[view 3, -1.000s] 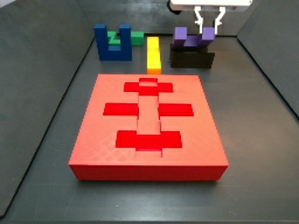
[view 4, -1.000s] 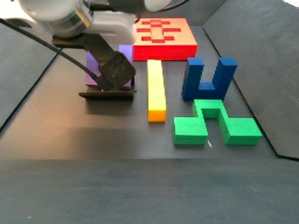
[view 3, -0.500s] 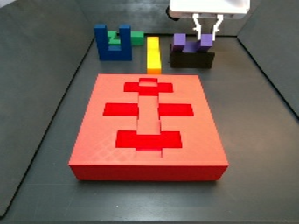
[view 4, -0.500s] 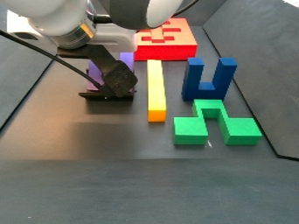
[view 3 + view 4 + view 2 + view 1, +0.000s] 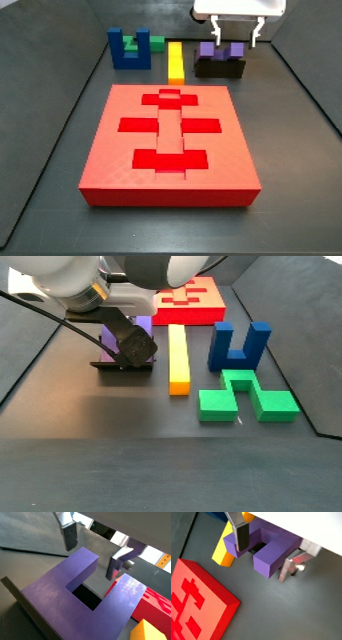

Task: Pick up the purple object. Move up. Place the purple object on the fixture. Regrasp the purple object. Move to above the board. Insert the purple object.
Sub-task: Regrasp the purple object.

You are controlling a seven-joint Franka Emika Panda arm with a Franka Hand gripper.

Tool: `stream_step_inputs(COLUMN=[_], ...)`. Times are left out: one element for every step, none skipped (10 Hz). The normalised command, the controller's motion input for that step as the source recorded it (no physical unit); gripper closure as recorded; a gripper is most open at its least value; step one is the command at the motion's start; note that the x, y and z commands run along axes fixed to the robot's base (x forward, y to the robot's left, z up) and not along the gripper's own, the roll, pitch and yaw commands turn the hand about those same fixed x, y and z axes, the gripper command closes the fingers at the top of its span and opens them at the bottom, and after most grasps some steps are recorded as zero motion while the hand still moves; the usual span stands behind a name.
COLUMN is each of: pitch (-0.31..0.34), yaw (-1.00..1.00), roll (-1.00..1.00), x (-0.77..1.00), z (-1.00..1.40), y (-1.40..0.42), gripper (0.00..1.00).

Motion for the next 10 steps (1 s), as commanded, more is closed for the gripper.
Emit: stream_step_inputs(pitch=[-0.100,-0.309,-0.200,-0.023,0.000,0.040,0.211,0.526,0.706,0.711], yaw=[0.28,0.38,0.43,0.45,0.37,0.28,0.20,0.00,-0.10,-0.10], roll=[0.27,0.47,0.59,0.82,1.00,1.00,1.00,1.00,1.00,1.00], x=[0.12,-0.01,0.00,0.06,0.10,0.16,0.11,0.15,0.11,0.11], z=[0.45,0.42,0.56,0.49,0.35,0.22,0.08,0.13,0.13,0.13], y=[-0.17,-0.24,-0.19,-0.21,-0.13,-0.11,-0.05,-0.13,-0.15,-0.15], gripper=[0.00,0.00,0.00,0.00,0.00,0.00,0.00,0.00,0.00,0.00])
